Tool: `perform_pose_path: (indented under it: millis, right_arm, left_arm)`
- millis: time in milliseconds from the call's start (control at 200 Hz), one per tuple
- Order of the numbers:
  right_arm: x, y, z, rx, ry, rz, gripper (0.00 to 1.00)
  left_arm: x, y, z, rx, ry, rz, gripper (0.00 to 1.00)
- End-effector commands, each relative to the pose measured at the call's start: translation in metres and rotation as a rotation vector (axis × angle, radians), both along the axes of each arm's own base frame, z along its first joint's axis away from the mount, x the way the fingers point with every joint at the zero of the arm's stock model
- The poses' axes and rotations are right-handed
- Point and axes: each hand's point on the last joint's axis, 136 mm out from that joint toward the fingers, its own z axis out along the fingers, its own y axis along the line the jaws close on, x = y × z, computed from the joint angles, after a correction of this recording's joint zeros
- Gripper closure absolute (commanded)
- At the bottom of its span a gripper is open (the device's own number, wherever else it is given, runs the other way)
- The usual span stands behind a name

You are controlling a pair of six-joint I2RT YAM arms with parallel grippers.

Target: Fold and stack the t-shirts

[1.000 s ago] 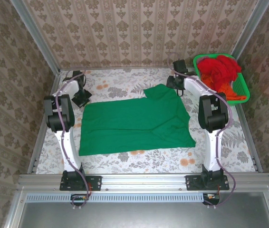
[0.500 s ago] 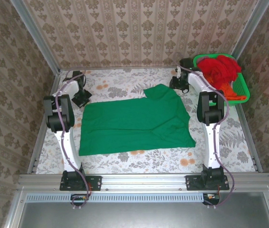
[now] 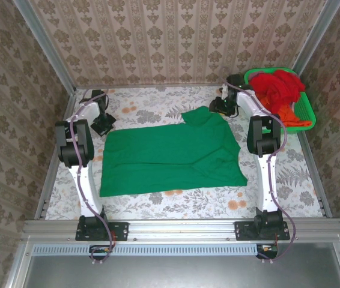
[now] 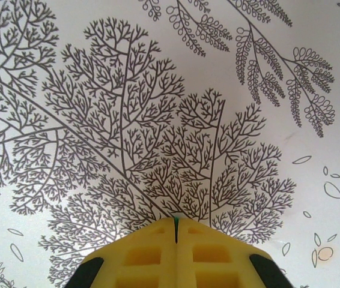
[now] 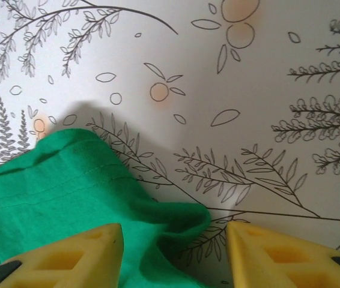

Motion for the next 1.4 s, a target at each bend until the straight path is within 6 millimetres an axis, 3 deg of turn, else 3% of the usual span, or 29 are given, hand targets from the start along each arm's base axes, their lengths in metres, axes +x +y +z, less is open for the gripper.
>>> perform_pose_path:
  millis: [0, 200, 650, 805, 885, 985, 1195, 1395]
  right_arm:
    - [0.003, 0.009, -0.004, 0.065, 0.014, -0.001, 0.53]
    - [0.005, 0.005, -0.006, 0.055, 0.013, -0.014, 0.71]
    - [0.020, 0.006, -0.006, 0.086, 0.004, -0.027, 0.70]
    - [0.019, 0.006, -0.007, 0.094, 0.008, -0.025, 0.97]
    - [0.019, 0.005, -0.004, 0.086, 0.004, -0.023, 1.00]
    - [0.020, 0.005, 0.006, 0.084, -0.014, -0.021, 1.00]
    - [0.025, 0.010, 0.050, 0.115, -0.111, -0.012, 1.00]
    - [0.016, 0.011, 0.086, 0.130, -0.179, -0.010, 1.00]
  left_arm:
    - [-0.011, -0.029, -0.022, -0.087, 0.048, -0.059, 1.00]
    - [-0.011, -0.030, -0.022, -0.090, 0.045, -0.062, 1.00]
    - [-0.010, -0.031, -0.021, -0.098, 0.039, -0.067, 1.00]
    - [-0.010, -0.032, -0.020, -0.099, 0.038, -0.070, 1.00]
    - [-0.009, -0.031, -0.019, -0.097, 0.036, -0.070, 1.00]
    - [-0.010, -0.030, -0.018, -0.095, 0.036, -0.071, 1.00]
    - [-0.010, -0.030, -0.012, -0.099, 0.024, -0.072, 1.00]
    - [-0.006, -0.031, 0.016, -0.102, -0.046, -0.086, 1.00]
